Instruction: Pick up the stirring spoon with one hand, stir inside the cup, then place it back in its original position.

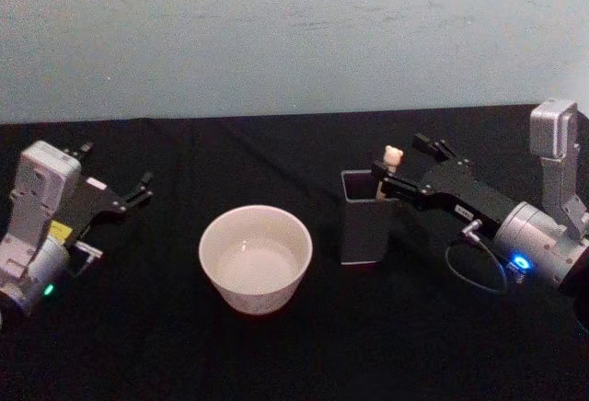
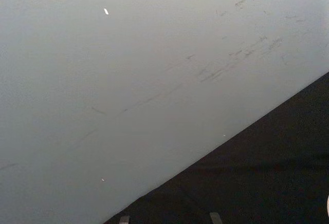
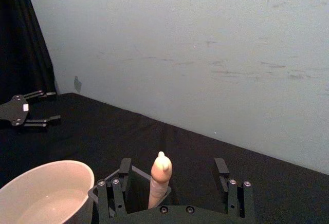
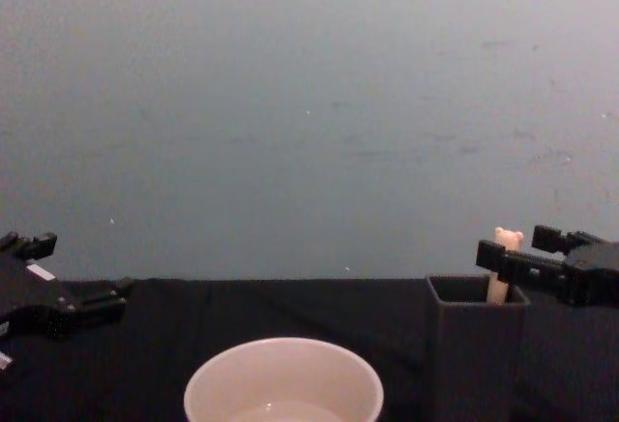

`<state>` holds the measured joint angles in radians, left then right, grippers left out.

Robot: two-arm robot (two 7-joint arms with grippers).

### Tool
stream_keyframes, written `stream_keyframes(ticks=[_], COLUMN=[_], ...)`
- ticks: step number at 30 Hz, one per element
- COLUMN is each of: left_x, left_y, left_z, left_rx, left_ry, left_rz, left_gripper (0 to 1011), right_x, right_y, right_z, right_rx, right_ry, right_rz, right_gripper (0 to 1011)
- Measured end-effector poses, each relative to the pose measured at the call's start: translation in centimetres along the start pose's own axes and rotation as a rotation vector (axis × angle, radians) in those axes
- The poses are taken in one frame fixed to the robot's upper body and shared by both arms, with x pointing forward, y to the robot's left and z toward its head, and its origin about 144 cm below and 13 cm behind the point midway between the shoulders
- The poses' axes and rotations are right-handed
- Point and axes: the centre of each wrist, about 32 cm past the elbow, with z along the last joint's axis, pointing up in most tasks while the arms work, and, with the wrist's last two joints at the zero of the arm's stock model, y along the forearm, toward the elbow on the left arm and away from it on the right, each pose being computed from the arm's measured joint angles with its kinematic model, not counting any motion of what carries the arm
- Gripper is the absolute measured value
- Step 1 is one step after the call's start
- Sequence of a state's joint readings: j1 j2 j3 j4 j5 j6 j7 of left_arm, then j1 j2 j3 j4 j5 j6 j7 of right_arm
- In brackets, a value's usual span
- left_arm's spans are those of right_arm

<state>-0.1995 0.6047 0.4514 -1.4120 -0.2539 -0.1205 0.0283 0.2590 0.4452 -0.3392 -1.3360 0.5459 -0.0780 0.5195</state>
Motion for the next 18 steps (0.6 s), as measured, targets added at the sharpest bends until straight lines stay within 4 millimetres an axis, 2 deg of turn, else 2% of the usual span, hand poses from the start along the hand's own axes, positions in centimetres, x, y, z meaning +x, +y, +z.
stream_keyframes(ticks=[18], left_x=[0.00], left_y=[0.00], left_z=[0.00], left_rx=[0.000], left_ry=[0.000], left_rz=[0.000], left_gripper=[1001], right_x=[0.51], right_y=[0.62], right_z=[-0.18], right_rx=[-0.012], right_ry=[0.019], right_rz=[0.018], right_gripper=[1002])
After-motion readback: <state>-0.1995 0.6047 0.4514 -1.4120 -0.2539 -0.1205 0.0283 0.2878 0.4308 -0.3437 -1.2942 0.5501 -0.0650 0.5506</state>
